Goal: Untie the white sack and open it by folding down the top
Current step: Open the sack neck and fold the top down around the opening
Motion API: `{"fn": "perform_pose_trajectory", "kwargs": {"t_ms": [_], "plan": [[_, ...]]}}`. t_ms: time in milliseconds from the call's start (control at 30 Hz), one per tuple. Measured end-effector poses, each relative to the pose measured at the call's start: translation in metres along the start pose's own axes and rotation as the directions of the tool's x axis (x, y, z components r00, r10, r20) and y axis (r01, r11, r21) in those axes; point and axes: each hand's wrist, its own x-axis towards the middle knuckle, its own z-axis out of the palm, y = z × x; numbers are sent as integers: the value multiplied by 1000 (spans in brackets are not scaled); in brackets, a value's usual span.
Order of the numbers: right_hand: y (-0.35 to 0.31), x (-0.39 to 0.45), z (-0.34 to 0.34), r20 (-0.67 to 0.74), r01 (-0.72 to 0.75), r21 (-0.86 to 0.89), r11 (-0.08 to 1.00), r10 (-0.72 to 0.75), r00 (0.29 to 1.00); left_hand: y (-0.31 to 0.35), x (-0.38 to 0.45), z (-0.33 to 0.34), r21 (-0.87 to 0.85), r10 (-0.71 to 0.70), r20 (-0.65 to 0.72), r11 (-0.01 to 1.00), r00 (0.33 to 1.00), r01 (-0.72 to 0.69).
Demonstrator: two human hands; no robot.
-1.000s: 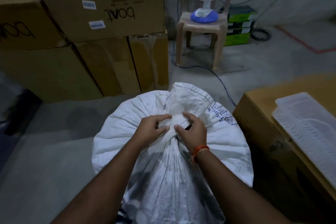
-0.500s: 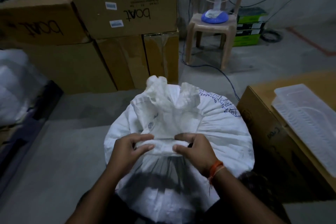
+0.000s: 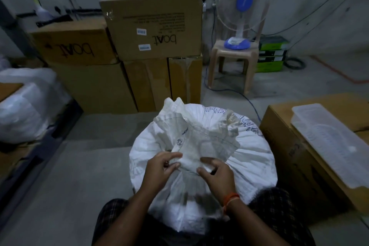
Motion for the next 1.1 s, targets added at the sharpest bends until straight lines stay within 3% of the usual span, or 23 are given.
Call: {"fn": "perform_pose_trajectory", "kwargs": {"t_ms": [533,733,900,967,1100], "plan": [[25,2,-2,0,-68,31,997,68,998,5,4,14,-95,-12,14,995,1000,14],[29,4,-4,18,-27,-9,1000,27,999,29,21,-5,-264,-135,-152,960,979,92],[32,3,-1,10,-44,7,999,44,999,49,76,-32,-407,-307,-327,899,894,159],[32,3,-2,15,-42,0,999,42,999,49,107,-43,-512,-409,-302,832,861,215],[34,4,-2,9,-66,2,998,66,998,47,159,-59,-548,-562,-76,714,824,437]]}}
